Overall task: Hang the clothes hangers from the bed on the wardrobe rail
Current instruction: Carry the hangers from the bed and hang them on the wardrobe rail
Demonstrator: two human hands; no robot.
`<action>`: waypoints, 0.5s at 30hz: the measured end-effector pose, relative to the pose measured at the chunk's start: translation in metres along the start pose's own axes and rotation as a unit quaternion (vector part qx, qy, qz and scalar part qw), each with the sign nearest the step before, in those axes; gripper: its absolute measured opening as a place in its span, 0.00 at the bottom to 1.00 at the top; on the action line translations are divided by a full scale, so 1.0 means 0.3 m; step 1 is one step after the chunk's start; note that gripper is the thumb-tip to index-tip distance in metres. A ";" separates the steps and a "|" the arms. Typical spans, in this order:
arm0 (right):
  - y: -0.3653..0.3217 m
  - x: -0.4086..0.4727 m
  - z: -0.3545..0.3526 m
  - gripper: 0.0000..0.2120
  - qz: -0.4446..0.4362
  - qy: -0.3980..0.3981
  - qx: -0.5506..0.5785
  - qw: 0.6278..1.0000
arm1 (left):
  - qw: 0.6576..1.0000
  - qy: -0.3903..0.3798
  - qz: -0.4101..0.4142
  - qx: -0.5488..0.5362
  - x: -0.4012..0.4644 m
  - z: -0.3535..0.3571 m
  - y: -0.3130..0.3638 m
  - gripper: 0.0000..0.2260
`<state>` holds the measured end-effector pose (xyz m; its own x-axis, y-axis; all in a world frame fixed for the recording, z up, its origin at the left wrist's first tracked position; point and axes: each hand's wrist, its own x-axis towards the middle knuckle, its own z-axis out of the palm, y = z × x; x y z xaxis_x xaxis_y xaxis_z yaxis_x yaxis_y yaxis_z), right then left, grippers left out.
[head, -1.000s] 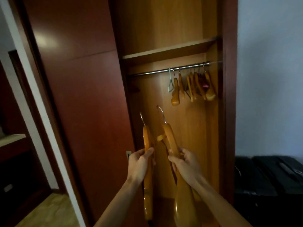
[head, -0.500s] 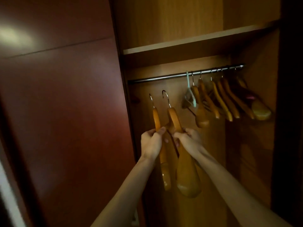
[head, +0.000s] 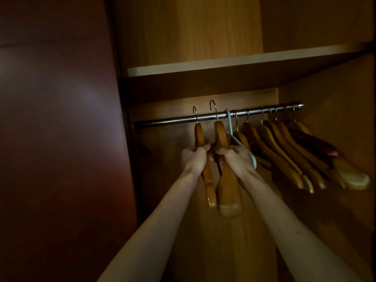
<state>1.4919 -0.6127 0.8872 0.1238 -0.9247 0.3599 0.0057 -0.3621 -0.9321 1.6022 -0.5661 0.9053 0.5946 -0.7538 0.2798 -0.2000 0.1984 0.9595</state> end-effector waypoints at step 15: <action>0.064 0.156 -0.044 0.11 0.033 -0.051 0.025 0.998 | 0.999 -0.018 -0.013 0.045 0.129 0.147 -0.064 0.16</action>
<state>1.4846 -0.6644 0.8866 0.2266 -0.9283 0.2948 0.0433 -0.2928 -0.9552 1.5947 -0.6266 0.8963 0.5730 -0.7799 0.2519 -0.2554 0.1221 0.9591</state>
